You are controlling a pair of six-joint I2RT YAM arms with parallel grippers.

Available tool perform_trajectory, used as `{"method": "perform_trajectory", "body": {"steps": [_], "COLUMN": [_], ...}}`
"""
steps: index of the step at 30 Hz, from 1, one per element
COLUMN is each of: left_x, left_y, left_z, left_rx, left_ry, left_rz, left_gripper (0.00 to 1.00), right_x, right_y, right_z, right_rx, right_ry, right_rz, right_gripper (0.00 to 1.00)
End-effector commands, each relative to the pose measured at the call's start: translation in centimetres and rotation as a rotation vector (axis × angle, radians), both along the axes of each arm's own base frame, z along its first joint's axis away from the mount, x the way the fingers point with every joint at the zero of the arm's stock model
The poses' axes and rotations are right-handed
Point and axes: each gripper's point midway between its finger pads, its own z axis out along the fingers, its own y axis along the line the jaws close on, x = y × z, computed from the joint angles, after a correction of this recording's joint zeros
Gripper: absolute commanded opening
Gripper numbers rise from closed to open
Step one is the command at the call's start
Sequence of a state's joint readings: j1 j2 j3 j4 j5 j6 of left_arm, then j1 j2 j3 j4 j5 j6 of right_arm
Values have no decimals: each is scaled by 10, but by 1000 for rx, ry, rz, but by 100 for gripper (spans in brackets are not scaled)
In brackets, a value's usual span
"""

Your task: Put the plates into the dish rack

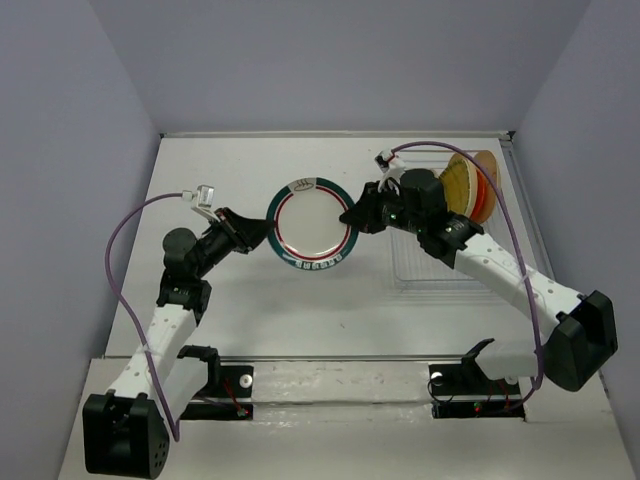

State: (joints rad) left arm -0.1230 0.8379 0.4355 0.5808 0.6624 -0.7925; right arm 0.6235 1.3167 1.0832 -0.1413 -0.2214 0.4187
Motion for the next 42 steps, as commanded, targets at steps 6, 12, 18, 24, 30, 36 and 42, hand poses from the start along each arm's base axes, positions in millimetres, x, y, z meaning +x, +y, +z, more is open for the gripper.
{"method": "perform_trajectory", "body": {"steps": [6,12,18,24,30,36,42], "left_x": [-17,-3,-8,-16,-18,-19,-20], "left_y": [-4,20,16,0,-3,4,5], "left_z": [25,13,22,24,9,14,15], "left_rx": [75,226,301,412,482,479,478], "left_ry": [-131,-109,-158,-190,-185,-200,-203], "left_rz": [-62,98,91,60,73,112,119], "left_gripper": [99,99,99,99,99,99,99], "right_x": [-6,46,67,88,118,135,137], "right_y": [-5,-115,-197,-232,-227,-217,-208], "right_z": [75,77,91,86,59,21,-12], "right_rx": [137,-205,-446,-580,-647,-714,-733], "right_ry": [-181,-248,-291,-269,-211,-138,-75], "right_rz": [-9,-552,-895,-1021,-1006,-968,-913], "right_gripper": [7,7,7,7,7,7,7]}}
